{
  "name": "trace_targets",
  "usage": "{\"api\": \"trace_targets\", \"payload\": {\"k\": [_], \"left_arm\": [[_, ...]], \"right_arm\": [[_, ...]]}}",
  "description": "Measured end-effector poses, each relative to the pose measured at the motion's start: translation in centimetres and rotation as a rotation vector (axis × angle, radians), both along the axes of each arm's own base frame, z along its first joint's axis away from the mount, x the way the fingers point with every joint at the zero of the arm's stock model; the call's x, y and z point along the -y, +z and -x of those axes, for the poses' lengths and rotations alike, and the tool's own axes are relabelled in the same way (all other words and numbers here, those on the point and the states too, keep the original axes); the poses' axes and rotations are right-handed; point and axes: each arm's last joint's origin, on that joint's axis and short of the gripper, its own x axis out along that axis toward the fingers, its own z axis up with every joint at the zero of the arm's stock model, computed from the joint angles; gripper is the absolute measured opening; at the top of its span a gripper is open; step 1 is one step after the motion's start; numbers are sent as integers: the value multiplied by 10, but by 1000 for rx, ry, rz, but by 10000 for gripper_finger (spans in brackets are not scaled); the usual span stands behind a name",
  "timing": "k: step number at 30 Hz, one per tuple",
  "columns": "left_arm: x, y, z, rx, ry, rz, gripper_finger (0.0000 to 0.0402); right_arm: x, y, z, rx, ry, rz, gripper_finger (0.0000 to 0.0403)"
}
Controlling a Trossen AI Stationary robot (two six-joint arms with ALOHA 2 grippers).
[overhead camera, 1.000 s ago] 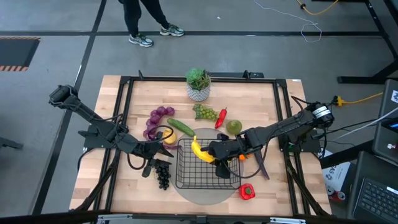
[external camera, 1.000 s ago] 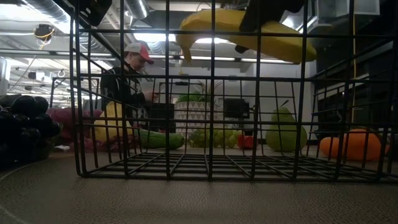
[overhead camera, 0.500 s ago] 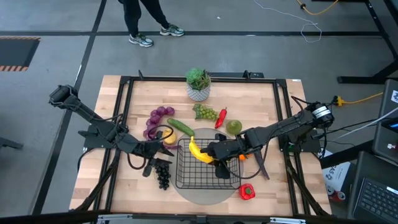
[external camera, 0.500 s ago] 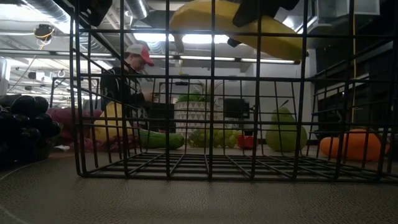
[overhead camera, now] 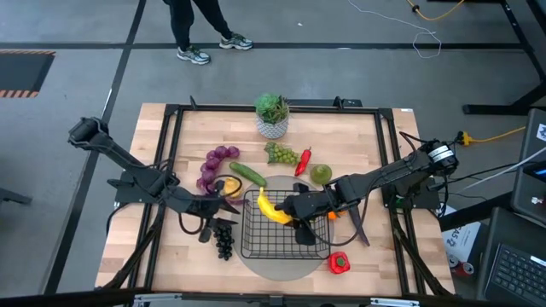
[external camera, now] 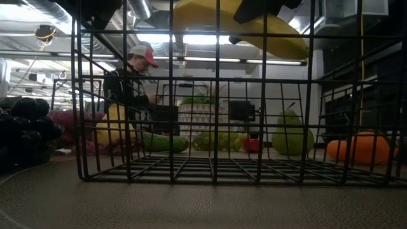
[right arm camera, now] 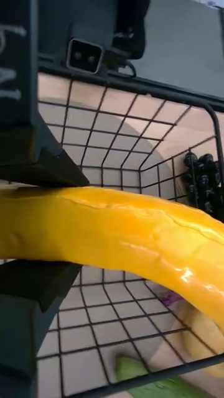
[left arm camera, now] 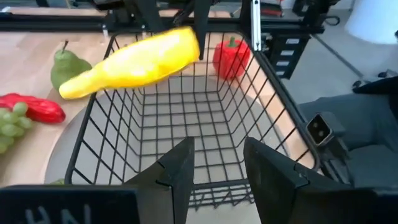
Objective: Build produce basket
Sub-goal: Put the yellow banana into the black wire basket
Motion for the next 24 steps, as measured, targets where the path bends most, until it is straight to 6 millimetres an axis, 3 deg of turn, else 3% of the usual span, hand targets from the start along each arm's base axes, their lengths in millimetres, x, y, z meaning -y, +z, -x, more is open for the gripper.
{"api": "trace_targets", "payload": {"k": [6,24], "left_arm": [[2,-7,-4,-28,0,-16,134],[2,-7,-4,-28,2,-14,134]], "right_arm": [[0,0,0,21,90,78,156],[0,2,-3,50,24,56,157]]}}
